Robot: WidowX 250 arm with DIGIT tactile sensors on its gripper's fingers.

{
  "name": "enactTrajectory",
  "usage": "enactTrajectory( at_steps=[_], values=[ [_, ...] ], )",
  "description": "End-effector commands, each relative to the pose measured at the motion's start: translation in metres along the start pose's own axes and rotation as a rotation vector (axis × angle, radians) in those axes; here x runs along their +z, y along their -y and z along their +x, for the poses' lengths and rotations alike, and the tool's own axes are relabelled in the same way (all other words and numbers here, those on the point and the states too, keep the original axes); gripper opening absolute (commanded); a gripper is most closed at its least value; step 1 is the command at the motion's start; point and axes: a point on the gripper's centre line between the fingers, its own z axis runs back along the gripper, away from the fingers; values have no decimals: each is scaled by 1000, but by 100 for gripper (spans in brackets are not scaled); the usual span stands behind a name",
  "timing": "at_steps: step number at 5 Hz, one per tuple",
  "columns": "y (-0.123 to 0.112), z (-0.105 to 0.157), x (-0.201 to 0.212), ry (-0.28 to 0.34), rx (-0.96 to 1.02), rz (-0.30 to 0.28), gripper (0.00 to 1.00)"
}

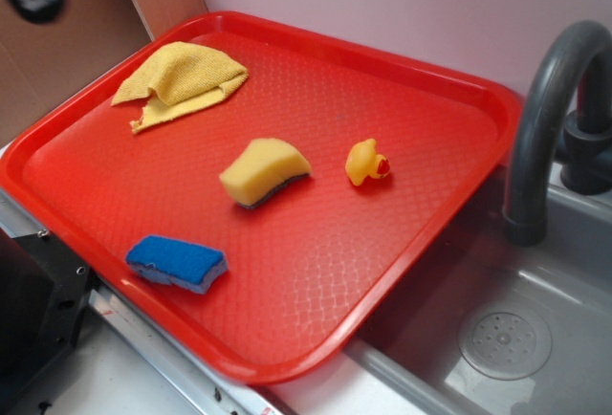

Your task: Grab the yellow duck.

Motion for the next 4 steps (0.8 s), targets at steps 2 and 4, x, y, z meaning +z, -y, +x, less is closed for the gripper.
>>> enactTrajectory(
  at_steps=[2, 4],
  values=[
    [-4, 104, -28, 29, -413, -92, 100],
    [33, 117, -63, -40, -581, -145, 100]
  ],
)
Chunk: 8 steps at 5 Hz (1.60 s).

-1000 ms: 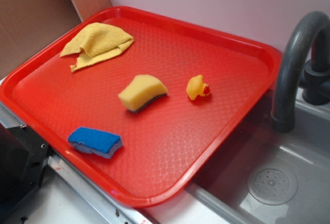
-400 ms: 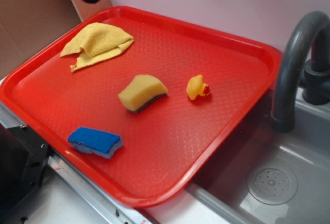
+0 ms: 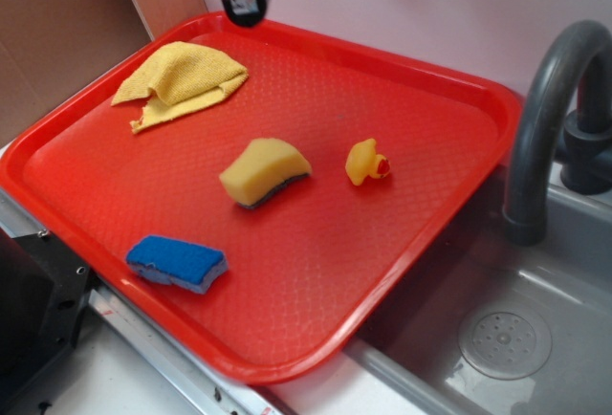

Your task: Grab the yellow duck.

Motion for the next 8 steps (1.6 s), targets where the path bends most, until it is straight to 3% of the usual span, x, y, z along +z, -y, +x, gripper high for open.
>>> enactTrajectory(
  at_steps=[1, 3, 6, 8],
  values=[
    [31, 31, -24, -24, -138, -1, 100],
    [34, 43, -67, -149, -153, 21, 100],
    [74, 54, -121, -282, -189, 23, 100],
    [56, 44, -129, -314, -143, 61, 100]
  ],
)
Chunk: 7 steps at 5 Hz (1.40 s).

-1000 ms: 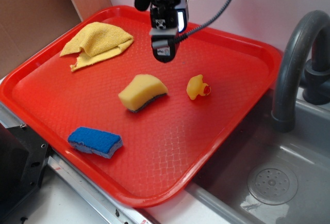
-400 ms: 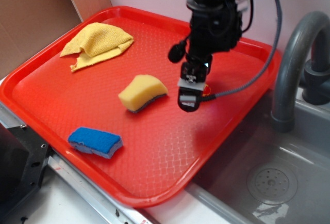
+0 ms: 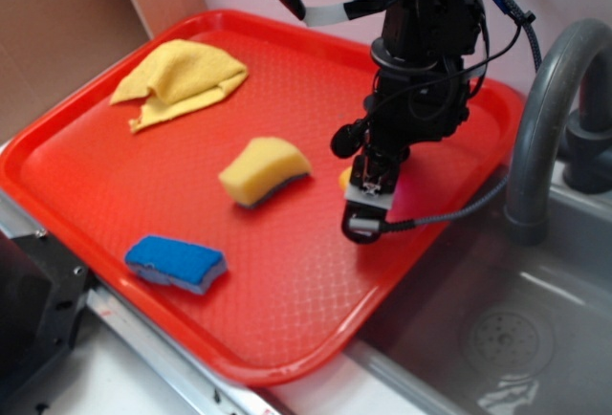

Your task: Grab the yellow duck.

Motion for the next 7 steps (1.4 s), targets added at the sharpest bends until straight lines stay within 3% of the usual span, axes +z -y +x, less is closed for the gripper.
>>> enactTrajectory(
  at_steps=[1, 2, 3, 4, 5, 6, 7],
  values=[
    [4, -6, -3, -6, 39, 37, 39],
    [-3, -12, -6, -12, 43, 45, 0],
    [-4, -12, -3, -7, 56, 45, 0],
    [-18, -36, 33, 95, 193, 50, 0],
    [-37, -90, 71, 248, 423, 13, 0],
    [-42, -140, 110, 299, 671, 1, 0],
    [-33, -181, 134, 404, 863, -26, 0]
  ],
)
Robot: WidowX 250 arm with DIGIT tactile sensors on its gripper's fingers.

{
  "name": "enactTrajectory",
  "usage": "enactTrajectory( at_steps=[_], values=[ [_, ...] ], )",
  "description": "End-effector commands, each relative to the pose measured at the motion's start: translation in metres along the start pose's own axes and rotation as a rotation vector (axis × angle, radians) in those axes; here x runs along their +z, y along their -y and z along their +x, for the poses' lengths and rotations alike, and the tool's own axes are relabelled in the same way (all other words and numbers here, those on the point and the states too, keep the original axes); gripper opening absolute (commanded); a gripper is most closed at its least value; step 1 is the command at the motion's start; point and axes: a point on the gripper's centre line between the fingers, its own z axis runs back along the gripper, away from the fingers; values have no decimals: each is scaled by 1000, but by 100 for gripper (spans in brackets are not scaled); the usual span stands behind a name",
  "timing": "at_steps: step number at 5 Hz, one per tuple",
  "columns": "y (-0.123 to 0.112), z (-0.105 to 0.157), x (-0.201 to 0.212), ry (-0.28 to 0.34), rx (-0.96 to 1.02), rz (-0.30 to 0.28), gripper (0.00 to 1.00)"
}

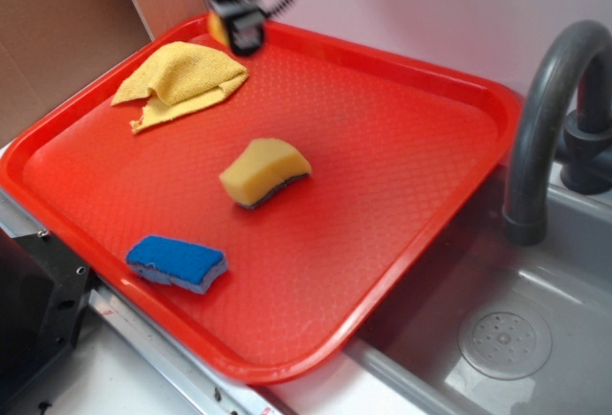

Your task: Grab the yellow duck.

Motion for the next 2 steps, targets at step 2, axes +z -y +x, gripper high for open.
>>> enactTrajectory(
  at_steps=[2],
  values=[
    [-16, -41, 42, 190, 269, -56, 0]
  ],
)
